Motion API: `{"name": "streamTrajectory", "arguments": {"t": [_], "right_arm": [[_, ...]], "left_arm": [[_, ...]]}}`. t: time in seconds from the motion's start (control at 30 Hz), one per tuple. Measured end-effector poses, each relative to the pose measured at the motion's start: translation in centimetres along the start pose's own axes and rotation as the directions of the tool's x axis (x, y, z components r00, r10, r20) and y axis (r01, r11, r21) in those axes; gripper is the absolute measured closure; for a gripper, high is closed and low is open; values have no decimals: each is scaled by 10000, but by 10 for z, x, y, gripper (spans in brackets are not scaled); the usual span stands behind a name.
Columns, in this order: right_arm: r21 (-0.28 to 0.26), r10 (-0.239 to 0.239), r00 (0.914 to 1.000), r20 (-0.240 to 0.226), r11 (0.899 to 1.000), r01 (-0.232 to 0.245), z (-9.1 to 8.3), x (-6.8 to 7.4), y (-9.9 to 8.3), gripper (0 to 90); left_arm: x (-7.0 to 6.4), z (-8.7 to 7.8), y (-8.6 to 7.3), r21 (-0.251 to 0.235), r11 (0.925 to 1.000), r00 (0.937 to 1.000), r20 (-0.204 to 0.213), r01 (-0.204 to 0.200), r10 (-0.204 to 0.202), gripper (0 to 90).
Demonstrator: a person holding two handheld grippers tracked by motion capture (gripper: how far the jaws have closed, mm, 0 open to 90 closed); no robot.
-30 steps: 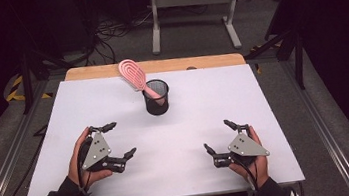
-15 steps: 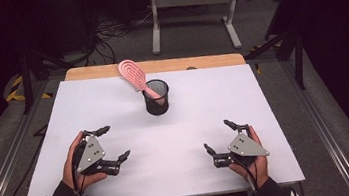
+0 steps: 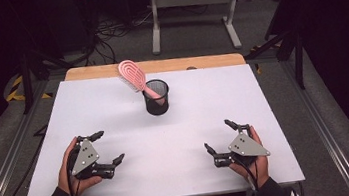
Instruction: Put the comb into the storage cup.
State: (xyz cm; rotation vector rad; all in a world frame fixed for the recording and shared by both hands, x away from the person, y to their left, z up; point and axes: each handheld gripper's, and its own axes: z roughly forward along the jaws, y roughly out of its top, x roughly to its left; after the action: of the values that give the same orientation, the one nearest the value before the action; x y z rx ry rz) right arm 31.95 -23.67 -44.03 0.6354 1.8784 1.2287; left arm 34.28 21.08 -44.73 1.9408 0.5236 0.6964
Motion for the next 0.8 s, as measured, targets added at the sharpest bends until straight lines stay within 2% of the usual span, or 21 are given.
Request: {"name": "streamTrajectory", "arguments": {"t": [0.2,0.8], "right_arm": [[-91,64,9999,129,9999,-63,-1,-1,1,59],[-51,246,9996,103,9997,-246,-3,-5,-1,58]], "left_arm": [[-1,-3,-7,96,9995,9995,-25,305,-305,57],[0,-2,-7,37,9986,9985,-128,524,-523,58]]}}
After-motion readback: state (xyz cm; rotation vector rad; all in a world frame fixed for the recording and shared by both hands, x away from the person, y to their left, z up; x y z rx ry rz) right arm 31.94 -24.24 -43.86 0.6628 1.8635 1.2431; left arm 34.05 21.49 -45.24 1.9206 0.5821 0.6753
